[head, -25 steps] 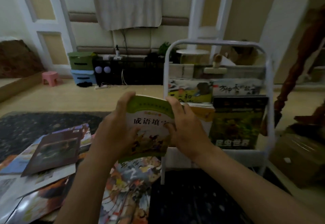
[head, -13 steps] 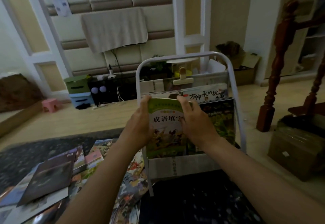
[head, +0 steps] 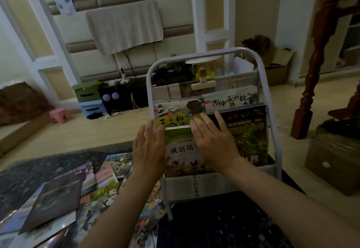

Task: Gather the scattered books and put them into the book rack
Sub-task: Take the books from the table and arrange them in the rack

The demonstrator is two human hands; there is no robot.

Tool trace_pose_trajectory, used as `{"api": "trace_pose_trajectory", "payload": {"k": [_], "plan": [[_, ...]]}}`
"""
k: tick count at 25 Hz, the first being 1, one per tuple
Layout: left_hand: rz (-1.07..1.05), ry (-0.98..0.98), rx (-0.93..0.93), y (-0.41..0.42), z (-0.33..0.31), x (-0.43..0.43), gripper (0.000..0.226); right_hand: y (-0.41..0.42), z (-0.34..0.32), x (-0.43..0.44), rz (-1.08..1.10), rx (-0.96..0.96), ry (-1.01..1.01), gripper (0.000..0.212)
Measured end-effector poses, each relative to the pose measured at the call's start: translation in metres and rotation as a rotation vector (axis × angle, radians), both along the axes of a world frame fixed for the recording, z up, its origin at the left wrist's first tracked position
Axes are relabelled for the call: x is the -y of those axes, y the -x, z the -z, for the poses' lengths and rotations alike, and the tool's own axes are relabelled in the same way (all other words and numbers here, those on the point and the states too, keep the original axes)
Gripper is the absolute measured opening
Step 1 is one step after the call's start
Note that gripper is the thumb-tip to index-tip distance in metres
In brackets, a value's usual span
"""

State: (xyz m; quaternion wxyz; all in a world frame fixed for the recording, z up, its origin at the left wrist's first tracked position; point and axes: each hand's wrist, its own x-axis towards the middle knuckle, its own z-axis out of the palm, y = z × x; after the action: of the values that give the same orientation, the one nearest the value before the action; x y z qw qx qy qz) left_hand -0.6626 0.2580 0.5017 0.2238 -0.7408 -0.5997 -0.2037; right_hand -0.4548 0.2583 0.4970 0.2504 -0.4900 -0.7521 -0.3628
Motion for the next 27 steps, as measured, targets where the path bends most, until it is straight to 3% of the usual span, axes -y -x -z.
{"api": "trace_pose_trajectory", "payload": {"k": [4,7,16,20,24,27], "plan": [[-0.034,0.148,0.128,-0.006,0.011,0.002,0.095,0.004,0.000,-0.002,0.063,0.052,0.071,0.051],[-0.014,0.298,0.221,-0.009,0.012,-0.001,0.104,0.016,-0.004,0.000,0.160,0.063,0.136,0.048],[-0.024,0.349,0.266,-0.008,0.009,-0.001,0.106,0.033,-0.012,0.006,0.237,0.009,0.259,0.050],[0.158,0.408,0.404,0.007,0.008,0.008,0.107,0.037,-0.013,0.013,0.246,-0.026,0.269,0.052],[0.316,0.385,0.497,0.042,0.019,0.025,0.107,0.063,-0.014,0.033,0.097,-0.117,0.197,0.056],[0.235,0.368,0.514,0.085,0.037,0.039,0.099,0.114,-0.005,0.052,-0.179,-0.123,0.138,0.045]]}}
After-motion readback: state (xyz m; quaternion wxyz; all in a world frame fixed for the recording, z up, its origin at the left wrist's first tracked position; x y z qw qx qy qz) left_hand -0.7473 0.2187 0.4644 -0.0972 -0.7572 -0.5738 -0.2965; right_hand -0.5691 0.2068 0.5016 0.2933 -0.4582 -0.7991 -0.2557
